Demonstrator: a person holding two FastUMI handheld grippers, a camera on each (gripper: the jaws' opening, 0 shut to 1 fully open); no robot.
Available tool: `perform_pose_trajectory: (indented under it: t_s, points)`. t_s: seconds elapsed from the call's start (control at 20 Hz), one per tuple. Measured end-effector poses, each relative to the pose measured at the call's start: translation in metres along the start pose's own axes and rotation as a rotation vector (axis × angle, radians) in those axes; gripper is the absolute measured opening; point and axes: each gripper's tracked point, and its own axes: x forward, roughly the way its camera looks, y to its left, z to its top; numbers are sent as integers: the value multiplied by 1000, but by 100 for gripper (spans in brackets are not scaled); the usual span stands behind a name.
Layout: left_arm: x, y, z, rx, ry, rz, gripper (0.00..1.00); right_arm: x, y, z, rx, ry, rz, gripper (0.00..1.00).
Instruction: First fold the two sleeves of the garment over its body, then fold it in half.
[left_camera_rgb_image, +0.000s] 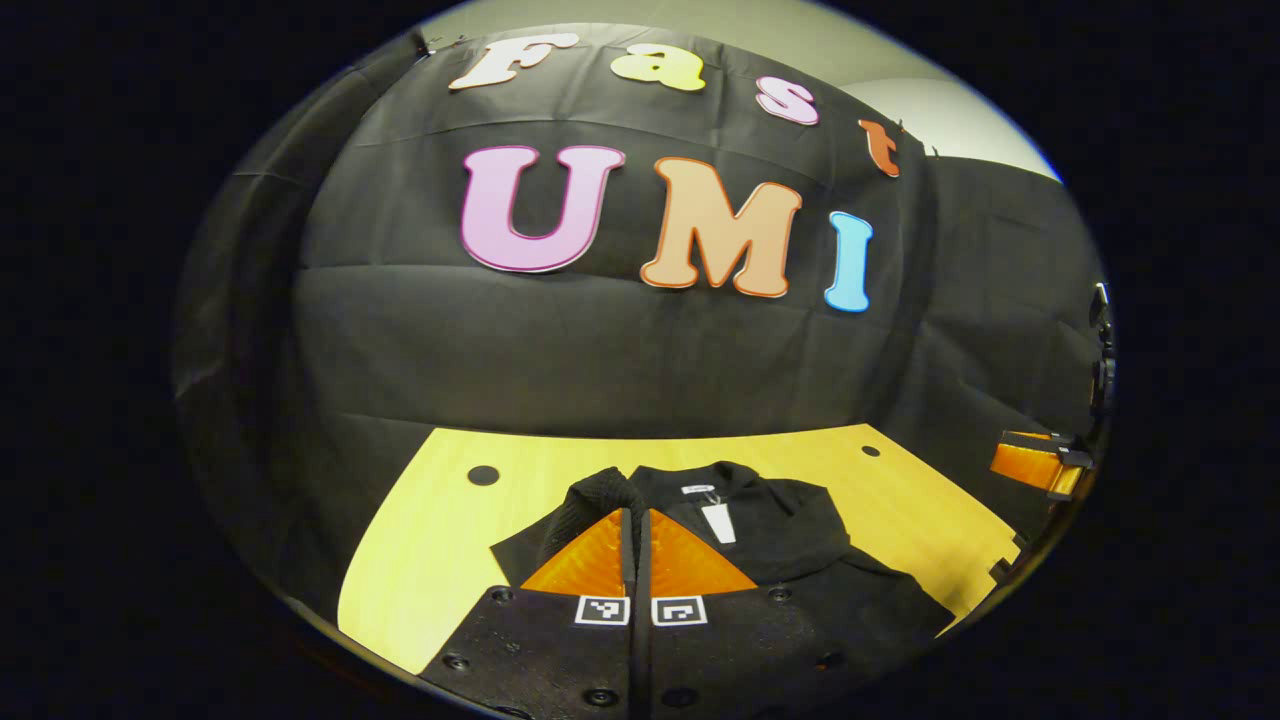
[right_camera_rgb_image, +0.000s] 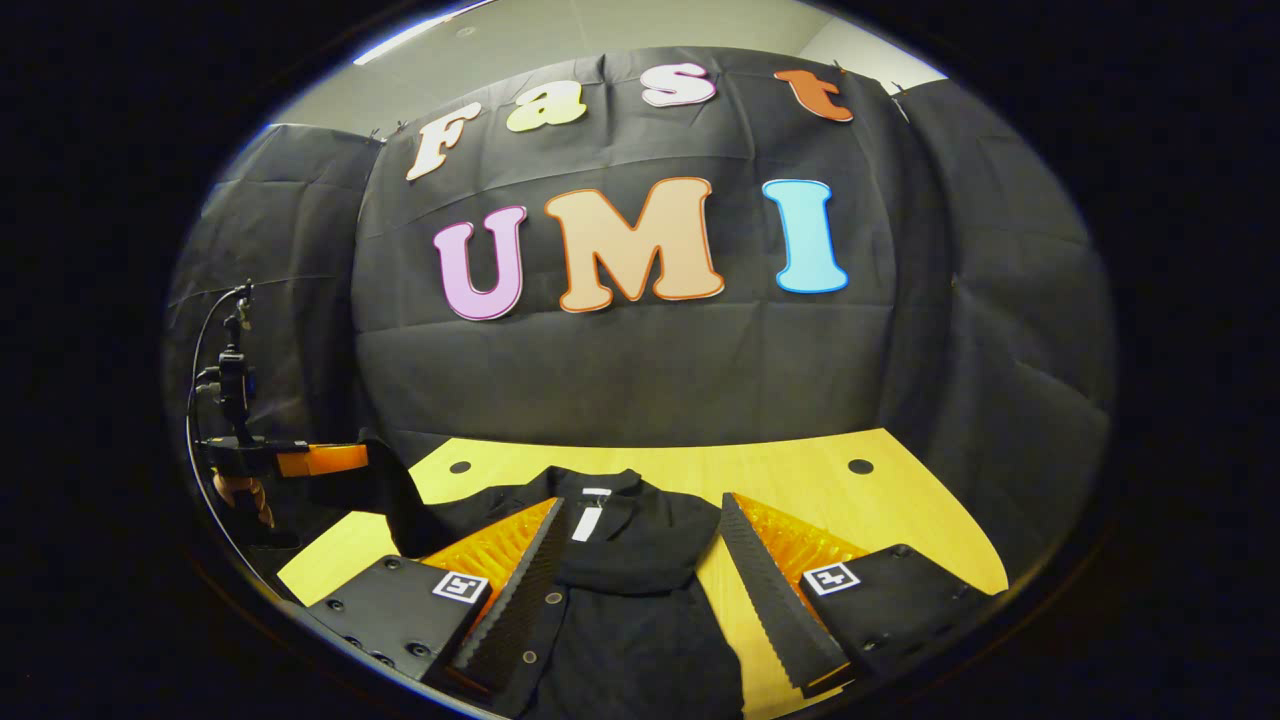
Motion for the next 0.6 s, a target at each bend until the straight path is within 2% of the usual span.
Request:
perform_pose_trajectory:
  t_s: [0.05, 0.15, 0.2, 0.25, 0.6]
  points:
    - [7, -11, -1, 6, 5, -16, 0, -3, -8, -1, 10, 2, -9, 94]
    - [21, -32, 0, 22, 13, -45, 0, -9, -28, -6, 25, 5, -33, 98]
    - [27, -42, 0, 26, 17, -60, 0, -13, -38, -7, 30, 4, -46, 94]
    - [34, -52, 0, 30, 21, -70, 0, -16, -47, -8, 37, 3, -57, 98]
    - [82, -121, -6, 54, 46, -146, 0, -34, -102, -20, 76, 3, -121, 98]
